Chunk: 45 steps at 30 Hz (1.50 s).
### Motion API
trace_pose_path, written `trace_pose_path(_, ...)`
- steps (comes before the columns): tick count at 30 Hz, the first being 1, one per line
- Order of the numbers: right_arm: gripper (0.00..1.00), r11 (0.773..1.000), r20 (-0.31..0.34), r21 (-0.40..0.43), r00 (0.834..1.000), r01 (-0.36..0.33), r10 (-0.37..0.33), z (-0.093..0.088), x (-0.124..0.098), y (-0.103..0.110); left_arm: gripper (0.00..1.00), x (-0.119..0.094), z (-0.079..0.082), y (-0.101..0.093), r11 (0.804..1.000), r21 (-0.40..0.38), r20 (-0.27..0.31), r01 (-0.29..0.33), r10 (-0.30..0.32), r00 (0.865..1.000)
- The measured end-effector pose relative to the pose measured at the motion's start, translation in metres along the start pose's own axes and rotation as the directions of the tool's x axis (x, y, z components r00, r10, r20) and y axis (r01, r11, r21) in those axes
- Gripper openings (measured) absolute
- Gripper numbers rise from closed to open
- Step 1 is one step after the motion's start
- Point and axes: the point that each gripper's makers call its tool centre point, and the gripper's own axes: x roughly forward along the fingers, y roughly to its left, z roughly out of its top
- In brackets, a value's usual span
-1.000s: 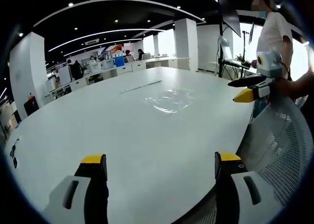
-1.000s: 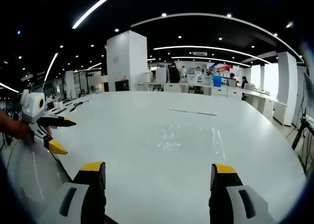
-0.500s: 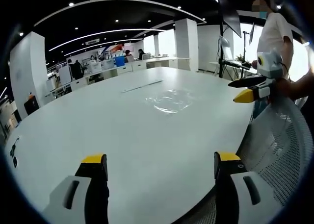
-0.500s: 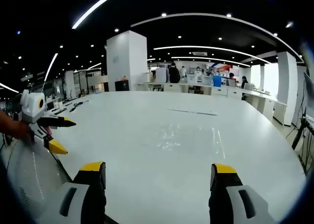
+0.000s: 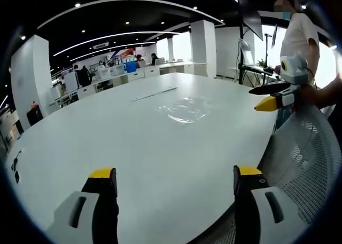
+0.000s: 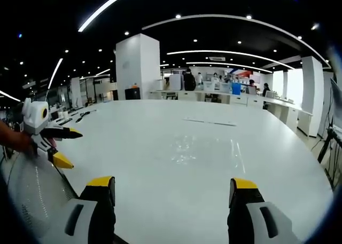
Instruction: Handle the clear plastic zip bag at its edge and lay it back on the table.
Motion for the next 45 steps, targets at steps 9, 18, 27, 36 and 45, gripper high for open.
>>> trace_pose_path(9, 0.88, 1.000, 0.000, -0.003, 1.000, 0.003, -0.003, -0.0009, 0.0009, -0.0023, 0.89, -0.0003, -0.0002, -0.0001, 1.000, 0.003, -0.003, 0.001, -0.001, 1.000)
trace_pose_path(18, 0.87, 1.000, 0.000, -0.002, 1.000, 0.002, -0.002, -0.0008, 0.0007, -0.0019, 0.89, -0.0003, 0.0007, -0.0011, 1.000, 0.004, -0.001, -0.001, 0.001, 1.000)
trace_pose_path(27, 0.88, 1.000, 0.003, -0.013, 1.000, 0.004, -0.004, 0.0005, 0.0004, -0.0011, 0.89, 0.0001, 0.0005, 0.0001, 1.000, 0.000, -0.001, -0.002, 0.002, 1.000)
trace_pose_path(36, 0.88, 1.000, -0.003, -0.024, 1.000, 0.000, -0.001, -0.0013, 0.0018, -0.0016, 0.90, 0.0004, 0.0004, 0.0024, 1.000, -0.005, 0.007, -0.004, 0.004, 1.000)
trace_pose_path(45, 0.88, 1.000, -0.005, -0.029, 1.000, 0.006, -0.006, -0.0030, 0.0028, -0.0044, 0.92, 0.0002, 0.0019, 0.0003, 1.000, -0.005, 0.004, -0.006, 0.006, 1.000)
